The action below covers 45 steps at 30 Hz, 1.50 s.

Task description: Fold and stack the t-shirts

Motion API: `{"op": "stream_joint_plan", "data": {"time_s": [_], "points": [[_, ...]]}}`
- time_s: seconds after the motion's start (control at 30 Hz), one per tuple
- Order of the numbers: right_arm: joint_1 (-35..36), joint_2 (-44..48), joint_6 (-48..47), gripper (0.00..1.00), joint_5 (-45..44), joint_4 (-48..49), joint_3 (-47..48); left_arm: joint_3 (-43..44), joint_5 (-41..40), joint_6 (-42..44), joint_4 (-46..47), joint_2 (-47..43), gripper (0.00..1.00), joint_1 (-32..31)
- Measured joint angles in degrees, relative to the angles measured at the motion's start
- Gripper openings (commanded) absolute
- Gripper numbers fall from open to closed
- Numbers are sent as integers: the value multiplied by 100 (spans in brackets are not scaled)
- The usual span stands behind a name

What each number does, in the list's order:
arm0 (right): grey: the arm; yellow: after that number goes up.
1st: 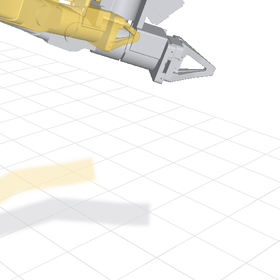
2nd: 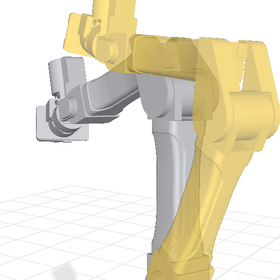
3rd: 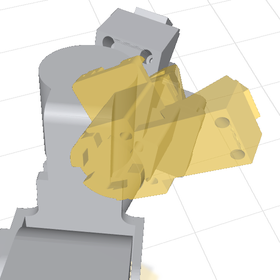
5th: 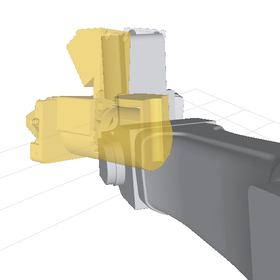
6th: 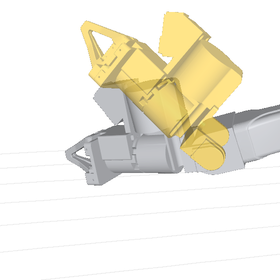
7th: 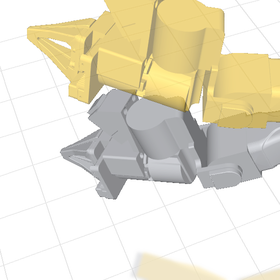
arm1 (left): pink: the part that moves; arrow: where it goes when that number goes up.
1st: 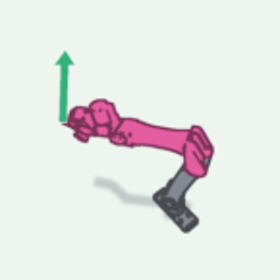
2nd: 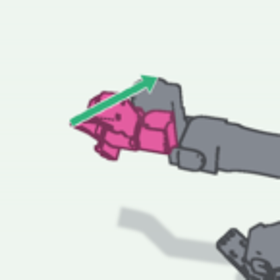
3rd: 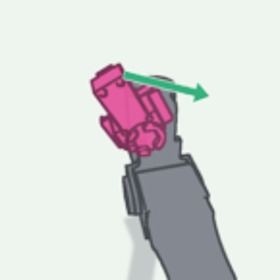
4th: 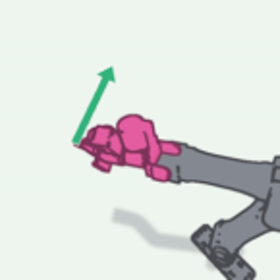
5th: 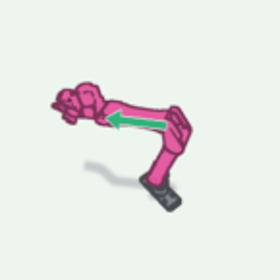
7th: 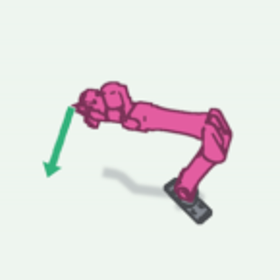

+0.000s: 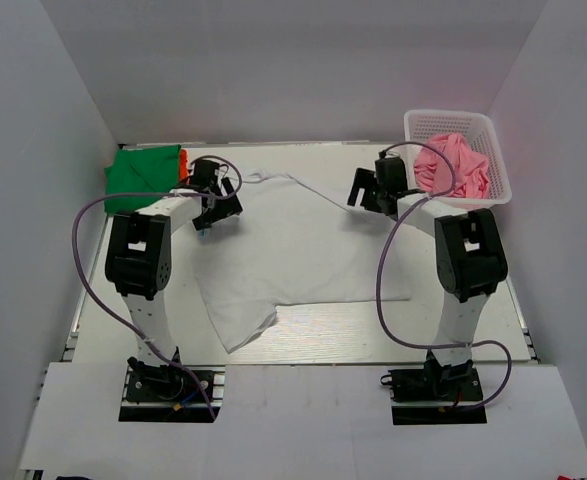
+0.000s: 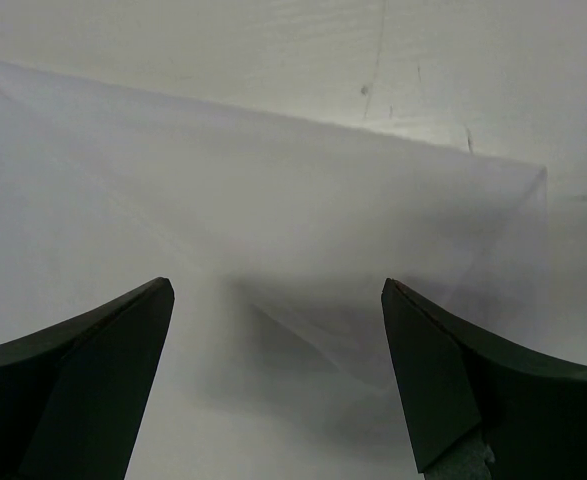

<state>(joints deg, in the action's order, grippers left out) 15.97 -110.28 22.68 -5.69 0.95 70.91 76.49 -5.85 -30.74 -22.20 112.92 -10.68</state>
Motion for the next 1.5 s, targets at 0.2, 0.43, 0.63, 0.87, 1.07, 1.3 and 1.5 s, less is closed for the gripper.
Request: {"op": "stream_joint_plan", "data": {"time_s": [0.2, 0.43, 0.63, 0.87, 1.07, 1.3, 1.5], "points": [[-44, -896, -72, 90, 9, 9, 1770, 376, 11, -9, -63, 269, 100, 26], [-79, -678, -702, 90, -35, -348, 1687, 610, -33, 4, -144, 402, 100, 70], [-50, 83, -1086, 90, -35, -1147, 321, 872, -129, 39, -306, 455, 100, 76], [-28, 79, -1161, 71, -15, -1335, 264, 599, 11, 79, -151, 157, 100, 24], [-24, -262, -1080, 63, -11, -1335, 389, -247, 654, 46, 92, -518, 100, -13], [-20, -361, -1005, 24, -31, -1327, 442, -533, 793, 24, 177, -579, 100, -26], [-20, -361, -859, 7, -33, -1268, 442, -678, 807, 22, 166, -577, 100, -26]]}}
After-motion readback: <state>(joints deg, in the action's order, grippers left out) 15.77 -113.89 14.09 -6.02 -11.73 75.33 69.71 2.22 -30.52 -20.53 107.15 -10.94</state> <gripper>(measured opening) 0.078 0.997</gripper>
